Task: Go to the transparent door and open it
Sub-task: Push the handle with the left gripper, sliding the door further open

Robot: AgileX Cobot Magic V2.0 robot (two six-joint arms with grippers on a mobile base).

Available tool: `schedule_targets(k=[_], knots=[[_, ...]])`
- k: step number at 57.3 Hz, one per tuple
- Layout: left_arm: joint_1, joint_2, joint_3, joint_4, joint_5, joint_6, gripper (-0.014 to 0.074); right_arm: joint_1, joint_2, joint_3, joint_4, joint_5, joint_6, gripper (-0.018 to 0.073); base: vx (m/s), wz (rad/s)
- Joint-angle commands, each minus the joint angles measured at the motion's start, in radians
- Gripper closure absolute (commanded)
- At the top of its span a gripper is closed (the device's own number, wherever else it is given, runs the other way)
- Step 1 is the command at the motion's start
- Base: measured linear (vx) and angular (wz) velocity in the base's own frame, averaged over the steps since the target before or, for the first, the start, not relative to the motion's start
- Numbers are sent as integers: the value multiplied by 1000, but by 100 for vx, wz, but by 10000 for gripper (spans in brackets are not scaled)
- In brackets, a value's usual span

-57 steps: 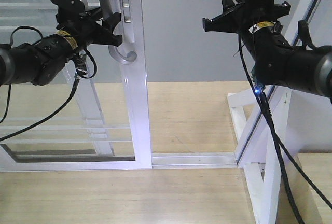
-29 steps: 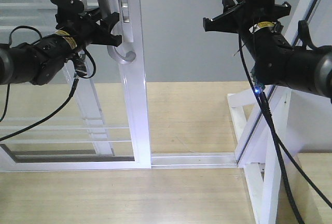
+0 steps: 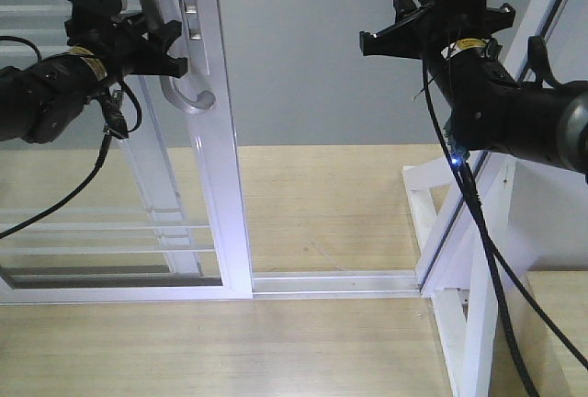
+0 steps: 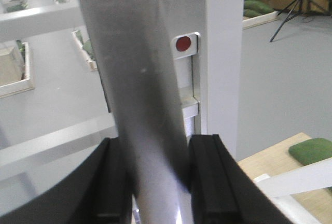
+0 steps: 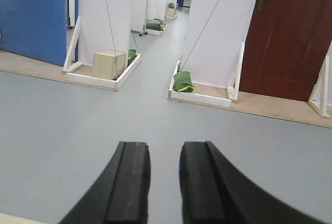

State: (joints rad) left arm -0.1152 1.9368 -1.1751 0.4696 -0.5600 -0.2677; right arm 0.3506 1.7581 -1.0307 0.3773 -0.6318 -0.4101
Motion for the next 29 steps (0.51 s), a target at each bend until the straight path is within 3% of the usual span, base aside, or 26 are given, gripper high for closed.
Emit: schedule_targets(k=[1, 22, 29], knots=[[58, -65, -42, -143, 6, 0, 269, -5, -51, -28, -16, -88, 3, 300, 0, 0], [87, -72, -42, -131, 90, 0, 274, -5, -51, -28, -16, -89, 6, 300, 0, 0], [85, -95, -13, -95, 108, -1, 302, -5, -51, -28, -16, -90, 6, 300, 0, 1]])
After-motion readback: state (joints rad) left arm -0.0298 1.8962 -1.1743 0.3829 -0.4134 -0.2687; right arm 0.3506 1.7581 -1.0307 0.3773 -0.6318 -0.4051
